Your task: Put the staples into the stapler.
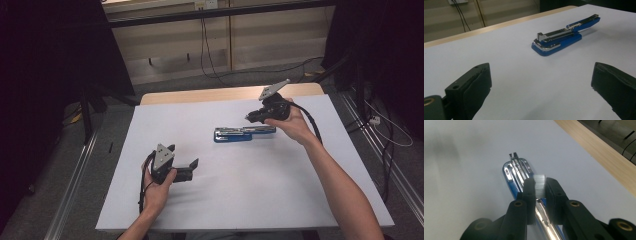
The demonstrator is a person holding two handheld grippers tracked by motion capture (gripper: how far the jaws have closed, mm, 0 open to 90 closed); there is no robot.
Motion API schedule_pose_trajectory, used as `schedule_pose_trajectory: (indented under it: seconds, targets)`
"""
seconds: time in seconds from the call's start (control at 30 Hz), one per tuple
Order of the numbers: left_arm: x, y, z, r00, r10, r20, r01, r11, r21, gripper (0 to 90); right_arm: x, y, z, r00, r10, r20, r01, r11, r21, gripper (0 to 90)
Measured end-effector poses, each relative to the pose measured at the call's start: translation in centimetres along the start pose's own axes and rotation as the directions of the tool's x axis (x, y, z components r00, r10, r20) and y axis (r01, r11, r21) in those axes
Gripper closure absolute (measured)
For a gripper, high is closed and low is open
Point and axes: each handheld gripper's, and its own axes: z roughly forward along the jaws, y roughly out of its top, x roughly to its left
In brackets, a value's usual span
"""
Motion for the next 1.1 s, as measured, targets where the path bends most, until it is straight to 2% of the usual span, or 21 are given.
schedule_pose_trajectory:
  seconds: [0.43,0.63,0.7,0.83,1.1]
  targets:
    - [0.0,0.0,0.1,1.0000,0.001,0.004,-0.001,1.0000,0.003,3.1,0.7,1.5,1.7,0.9976,-0.049,-0.049,0.051,0.998,0.036,79.1]
    - [0.0,0.0,0.0,1.0000,0.001,0.003,-0.001,1.0000,0.003,3.1,0.6,2.0,2.6,0.9963,-0.060,-0.062,0.063,0.997,0.048,79.1]
    - [0.0,0.0,0.1,1.0000,0.001,-0.001,-0.001,1.0000,0.003,3.1,0.7,2.1,2.9,0.9962,-0.070,-0.052,0.073,0.996,0.058,79.1]
    - [0.0,0.0,0.0,1.0000,0.004,-0.001,-0.004,1.0000,0.002,3.1,0.9,2.4,3.6,0.9941,-0.089,-0.063,0.092,0.994,0.059,79.1]
    - [0.0,0.0,0.0,1.0000,0.005,-0.002,-0.005,1.0000,0.003,3.1,1.3,3.0,5.1,0.9873,-0.114,-0.110,0.125,0.988,0.094,79.1]
